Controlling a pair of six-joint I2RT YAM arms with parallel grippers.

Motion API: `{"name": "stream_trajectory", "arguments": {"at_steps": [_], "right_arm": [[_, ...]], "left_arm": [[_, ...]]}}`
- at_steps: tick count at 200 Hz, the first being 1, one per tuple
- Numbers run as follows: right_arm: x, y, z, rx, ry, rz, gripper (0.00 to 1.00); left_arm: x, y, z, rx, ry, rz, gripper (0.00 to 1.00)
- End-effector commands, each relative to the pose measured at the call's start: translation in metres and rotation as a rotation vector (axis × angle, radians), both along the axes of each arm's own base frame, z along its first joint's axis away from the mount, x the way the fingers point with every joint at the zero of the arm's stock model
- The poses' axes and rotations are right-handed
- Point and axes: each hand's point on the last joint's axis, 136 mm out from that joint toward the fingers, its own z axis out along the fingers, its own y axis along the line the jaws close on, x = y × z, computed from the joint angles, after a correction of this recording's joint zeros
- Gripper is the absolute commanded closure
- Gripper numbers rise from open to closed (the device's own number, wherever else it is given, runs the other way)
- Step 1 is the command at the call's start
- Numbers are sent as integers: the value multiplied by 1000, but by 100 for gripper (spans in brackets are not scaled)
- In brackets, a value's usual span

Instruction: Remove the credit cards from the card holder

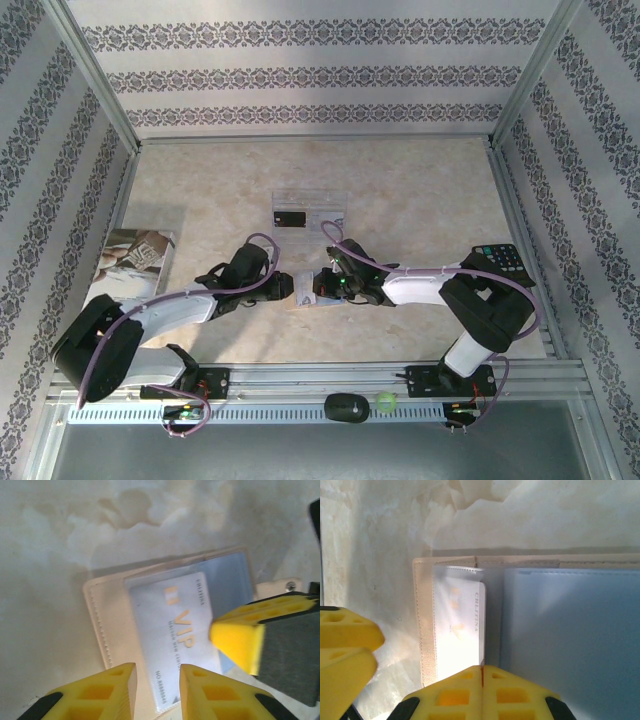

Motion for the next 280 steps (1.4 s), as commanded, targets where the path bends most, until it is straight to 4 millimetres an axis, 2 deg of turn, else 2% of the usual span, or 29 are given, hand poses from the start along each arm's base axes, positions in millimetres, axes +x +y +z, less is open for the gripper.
{"name": "stream_trajectory", "arguments": {"at_steps": [1,18,41,59,86,129,177,224,280], "right_arm": [[5,4,2,-14,-27,-8,100],[5,5,3,-14,-29,-9,100],[3,6,3,-14,-29,-7,100],[3,6,2,-14,-27,-6,100],[3,6,2,-14,-27,-4,100],[3,7,1,-13,-22,-4,100],[2,10,-1,-10,-11,1,100],[2,10,-2,-2,0,5,100],[3,7,-5,22,19,11,100]], "left_arm": [[0,-4,5,-6,-12,-38,70],[0,-12,-1,-18,6,-56,70],[2,-19,-11,-32,30,-58,78],[6,-21,-15,-37,35,-50,80],[8,-26,-8,-50,25,-58,80],[9,-20,7,-32,-20,-44,79],[12,-37,-6,-49,11,-71,81],[9,-22,-28,31,54,-32,92],[5,-16,-33,23,74,-18,95]]}}
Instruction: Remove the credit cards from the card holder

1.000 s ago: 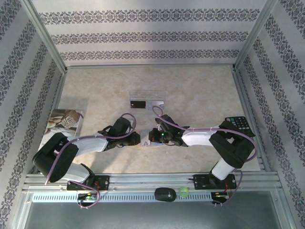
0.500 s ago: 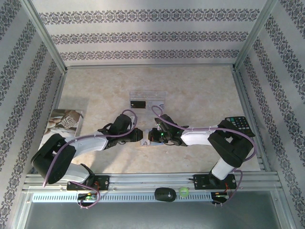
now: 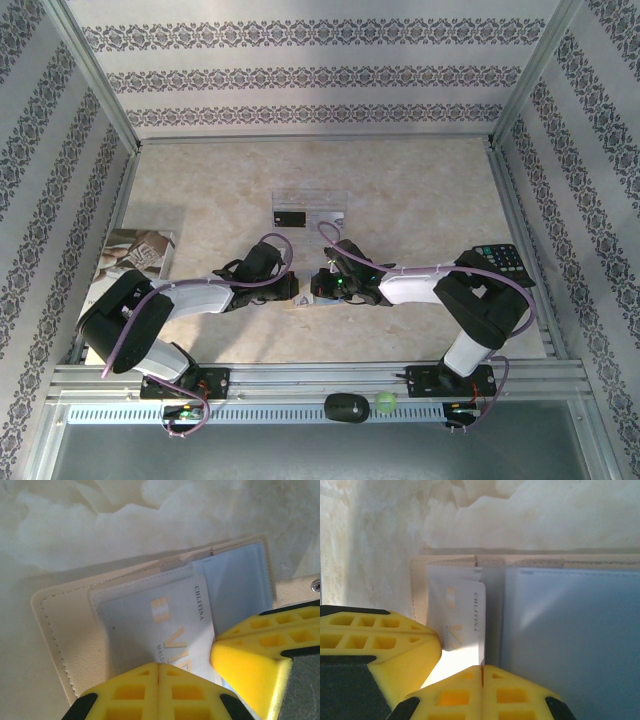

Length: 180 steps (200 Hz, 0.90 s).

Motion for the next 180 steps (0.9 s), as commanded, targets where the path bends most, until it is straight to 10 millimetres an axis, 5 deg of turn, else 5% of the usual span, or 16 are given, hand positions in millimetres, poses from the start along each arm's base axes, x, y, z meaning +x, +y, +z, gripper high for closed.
{"name": "stream_trajectory", "arguments": {"at_steps": [1,180], "right_arm": [[1,2,0,19,13,4,100],[9,-1,13,69,0,47,78]], "left_arm": [[-1,6,-3,6,5,21,95],[-3,10,-14,-26,32,12,100]]}}
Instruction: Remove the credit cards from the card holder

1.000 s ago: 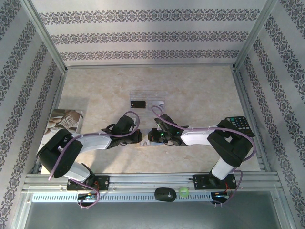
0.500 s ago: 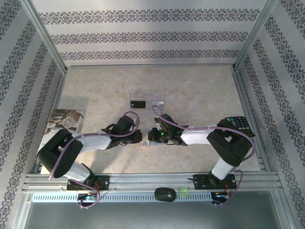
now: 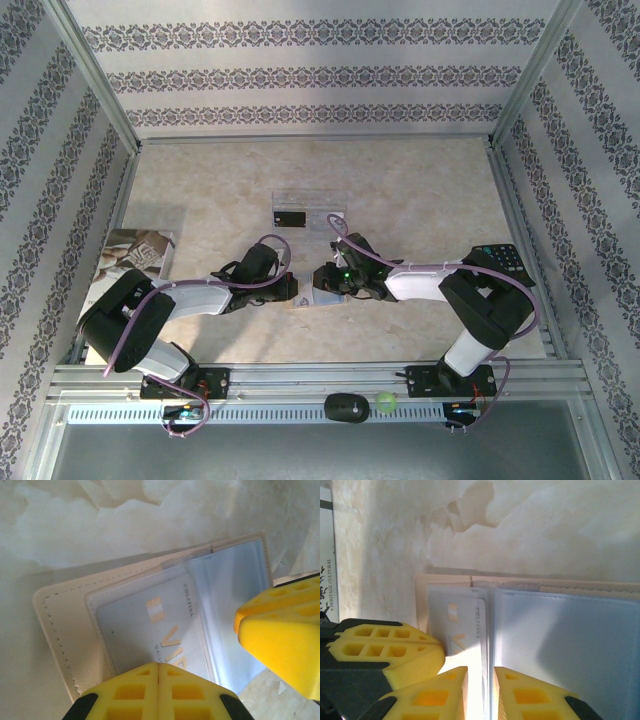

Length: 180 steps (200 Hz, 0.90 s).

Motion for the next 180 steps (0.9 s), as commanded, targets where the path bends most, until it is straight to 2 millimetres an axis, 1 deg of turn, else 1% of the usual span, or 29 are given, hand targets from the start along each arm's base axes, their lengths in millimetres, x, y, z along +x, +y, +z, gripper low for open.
{"name": "stream_trajectory", "arguments": {"at_steps": [1,19,37,51,57,71,84,99,120,180], "right_arm": [[-1,9,5,20,-18,54,78],[-1,10,4,13,-18,63,78],[-2,9,5,7,-23,65,76],[-1,8,7,1,-32,65,76],[0,8,8,-1,-35,66,76],[0,7,9,-4,-42,65,76],[0,8,10,-5,-43,67,76],[0,8,9,-5,-42,70,76],[-1,9,8,-5,-37,75,78],[-5,14,5,-12,-30,98,79]], "left_arm": [[-3,8,-10,7,29,13,100],[-3,6,-7,-12,29,10,100],[-3,1,6,-49,13,-5,100],[-2,2,16,-51,-13,-2,88],[-1,4,20,-46,-26,-1,86],[-1,8,26,-26,-45,3,83],[0,11,28,-9,-59,9,83],[1,18,24,35,-59,26,86],[1,28,13,93,-48,49,89],[4,31,-8,151,-11,53,89]]}}
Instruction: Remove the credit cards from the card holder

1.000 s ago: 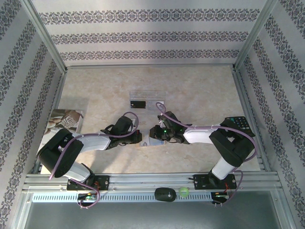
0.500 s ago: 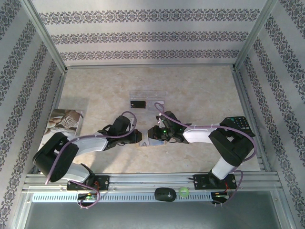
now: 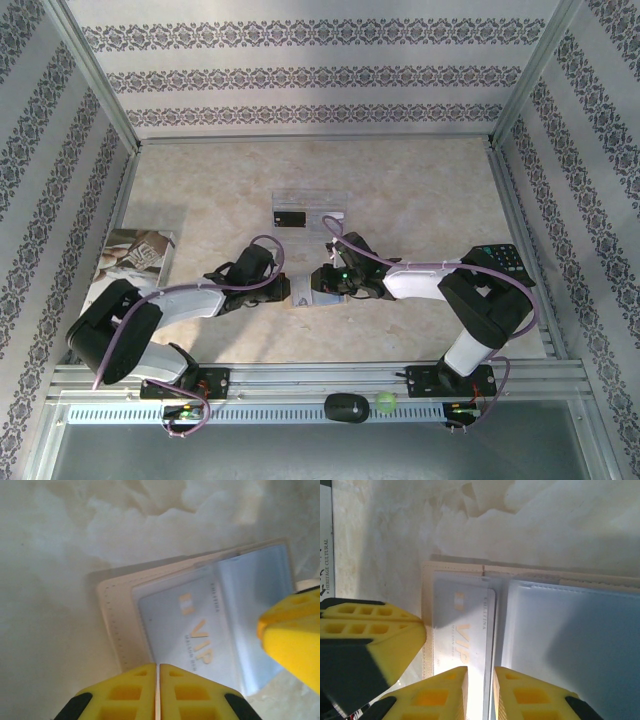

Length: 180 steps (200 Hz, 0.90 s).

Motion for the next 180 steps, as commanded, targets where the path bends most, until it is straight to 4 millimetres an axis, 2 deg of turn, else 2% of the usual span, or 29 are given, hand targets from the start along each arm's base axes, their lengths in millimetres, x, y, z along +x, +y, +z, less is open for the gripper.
{"name": "stream_trajectory", "arguments": {"at_steps": [1,51,106,140,180], "right_arm": [[-1,9,4,5,-12,33,79],[-1,9,-2,-8,0,34,80],[4,8,-7,2,18,0,81],[9,8,-2,21,13,-15,85],[9,1,-7,7,22,-43,89]], "left_arm": [[5,7,-8,59,10,9,89],[-3,14,-29,97,68,21,91],[-6,15,-32,89,70,20,92],[-6,14,-32,87,71,18,93],[-5,13,-30,81,66,17,94]]}}
